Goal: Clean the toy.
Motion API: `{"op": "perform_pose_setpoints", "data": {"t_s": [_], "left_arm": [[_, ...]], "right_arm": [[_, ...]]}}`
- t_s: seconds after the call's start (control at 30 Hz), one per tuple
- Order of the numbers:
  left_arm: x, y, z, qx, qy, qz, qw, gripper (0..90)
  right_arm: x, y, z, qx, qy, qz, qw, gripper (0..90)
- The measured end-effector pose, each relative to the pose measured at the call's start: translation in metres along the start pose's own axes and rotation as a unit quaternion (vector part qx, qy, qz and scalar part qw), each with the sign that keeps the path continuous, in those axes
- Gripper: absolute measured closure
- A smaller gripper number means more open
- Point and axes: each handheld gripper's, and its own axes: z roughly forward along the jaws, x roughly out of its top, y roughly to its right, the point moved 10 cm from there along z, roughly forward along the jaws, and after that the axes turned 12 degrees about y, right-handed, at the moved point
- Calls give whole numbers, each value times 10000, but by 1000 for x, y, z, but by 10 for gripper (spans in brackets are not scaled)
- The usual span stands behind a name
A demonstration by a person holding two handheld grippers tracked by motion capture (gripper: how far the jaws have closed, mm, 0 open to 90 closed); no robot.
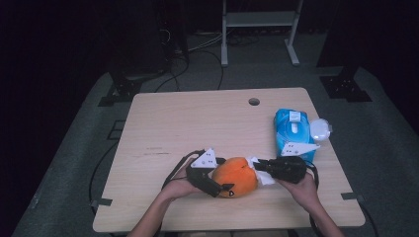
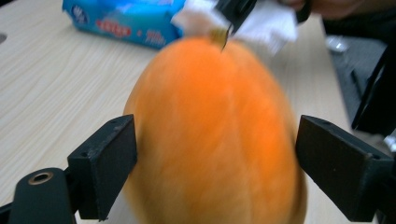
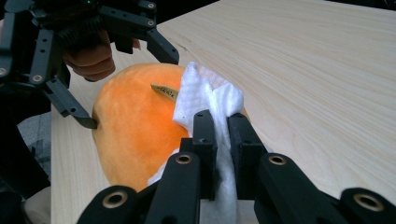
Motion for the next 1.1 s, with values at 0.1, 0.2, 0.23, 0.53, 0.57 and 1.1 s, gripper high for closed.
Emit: {"op": "perform_pose_setpoints", "data": {"t_s": [0.1,0.2,0.23,0.53,0.57,1.1], "left_arm": [[-2,-3,-2,-28,53,-16,10000,201],[-1,-11,-4,125,119,-51,9998,239],[-2,-14,-5,196,144,-110,9996,242],[-3,-13,-4,133,223,-119,9996,280],[-3,-12,-4,121,212,-49,9997,295],[-8,-11,-5,12,220,67,9997,334]], "right_arm": [[-1,-2,-1,43,-31,12,10000,819],[-1,-8,-1,56,-87,-85,9999,819],[-2,-10,-1,52,-113,-115,9999,819],[-1,-13,-1,105,-116,-131,9998,819],[2,-13,-1,114,-87,-135,9998,819],[12,-13,11,95,59,-227,9997,819]]}}
